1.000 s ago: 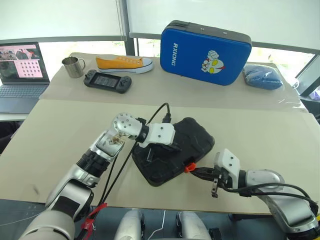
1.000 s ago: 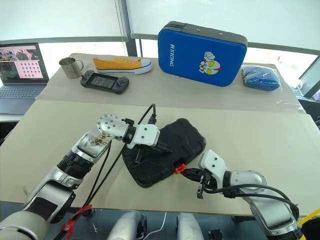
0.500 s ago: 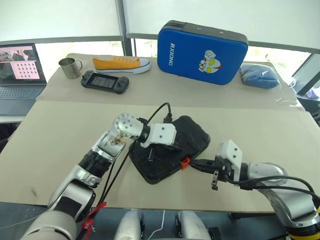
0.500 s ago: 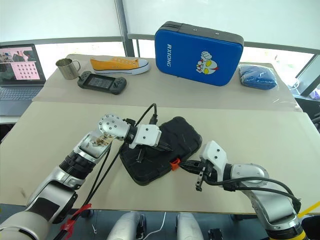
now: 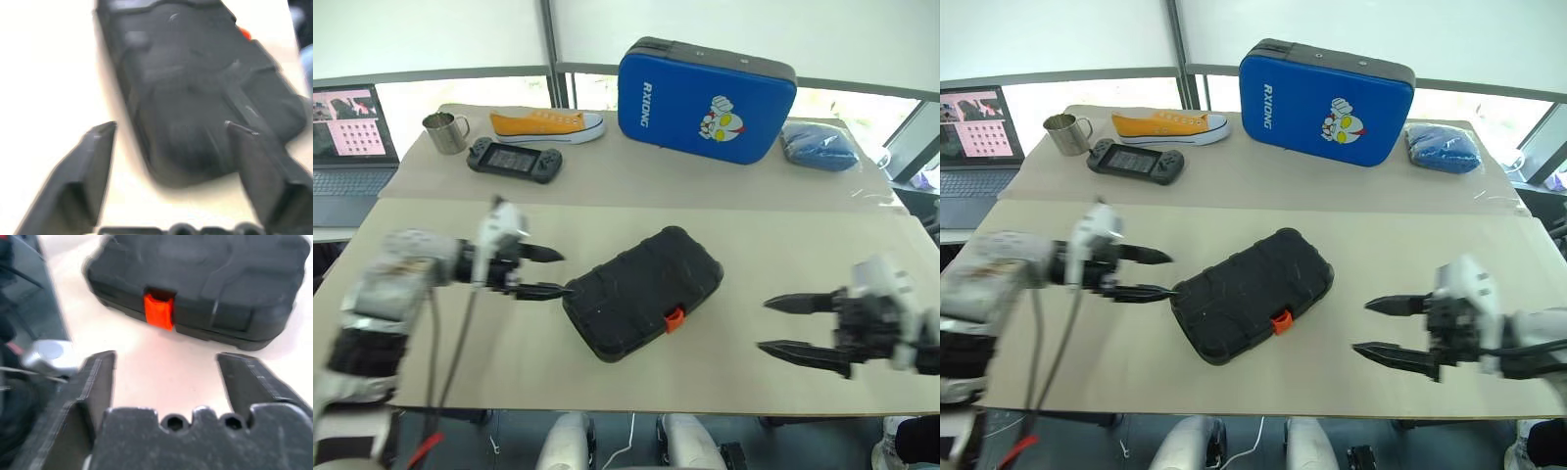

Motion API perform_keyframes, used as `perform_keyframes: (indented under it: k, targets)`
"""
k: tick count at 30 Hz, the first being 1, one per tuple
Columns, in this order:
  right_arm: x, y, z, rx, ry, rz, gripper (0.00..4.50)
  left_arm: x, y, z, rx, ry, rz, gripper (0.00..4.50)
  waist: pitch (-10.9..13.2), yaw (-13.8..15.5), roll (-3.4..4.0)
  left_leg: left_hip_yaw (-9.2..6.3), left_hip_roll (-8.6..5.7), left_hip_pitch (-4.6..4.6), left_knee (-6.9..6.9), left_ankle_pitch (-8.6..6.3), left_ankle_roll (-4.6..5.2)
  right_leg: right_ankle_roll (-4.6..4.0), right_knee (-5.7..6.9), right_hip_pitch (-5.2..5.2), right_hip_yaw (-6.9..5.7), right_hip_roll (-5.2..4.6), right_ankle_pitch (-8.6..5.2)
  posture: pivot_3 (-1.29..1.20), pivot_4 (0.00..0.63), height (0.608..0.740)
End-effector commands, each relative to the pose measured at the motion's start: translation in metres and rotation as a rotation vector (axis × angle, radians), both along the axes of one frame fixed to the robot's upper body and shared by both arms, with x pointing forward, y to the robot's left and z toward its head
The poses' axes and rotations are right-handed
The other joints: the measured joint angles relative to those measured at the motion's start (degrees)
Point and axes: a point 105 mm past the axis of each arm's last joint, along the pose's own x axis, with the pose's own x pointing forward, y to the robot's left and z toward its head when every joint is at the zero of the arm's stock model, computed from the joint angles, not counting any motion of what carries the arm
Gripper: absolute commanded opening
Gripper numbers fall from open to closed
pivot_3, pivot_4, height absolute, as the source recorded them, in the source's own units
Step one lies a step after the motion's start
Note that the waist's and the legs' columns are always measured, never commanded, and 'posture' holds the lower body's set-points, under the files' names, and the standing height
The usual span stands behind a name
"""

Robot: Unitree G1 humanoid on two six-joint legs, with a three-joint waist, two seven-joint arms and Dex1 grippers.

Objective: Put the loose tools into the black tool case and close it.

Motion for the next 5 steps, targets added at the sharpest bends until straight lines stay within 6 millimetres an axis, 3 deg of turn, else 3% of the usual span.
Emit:
perform_keyframes:
  k: [1, 5]
  targets:
    - [-0.0094, -0.0107, 0.0204, 0.031, 0.001, 0.042, 4.47, -0.0218, 0.0104, 0.035, -0.053, -0.034, 0.012, 4.47, 0.0, 0.6, -0.01, 0.0, -0.03, 0.04, 0.0, 0.0, 0.0, 0.03, -0.02, 0.06, -0.03, -0.08, -0.01, 0.0, 0.15, 0.74]
    - [-0.0094, -0.0168, 0.0267, 0.058, 0.034, 0.064, 4.47, -0.0306, 0.0165, 0.0434, -0.067, -0.086, 0.045, 4.47, 0.0, 1.4, -0.01, 0.08, -0.14, 0.08, 0.04, 0.0, 0.0, 0.14, -0.12, 0.14, -0.04, -0.23, -0.05, 0.0, 0.15, 0.74]
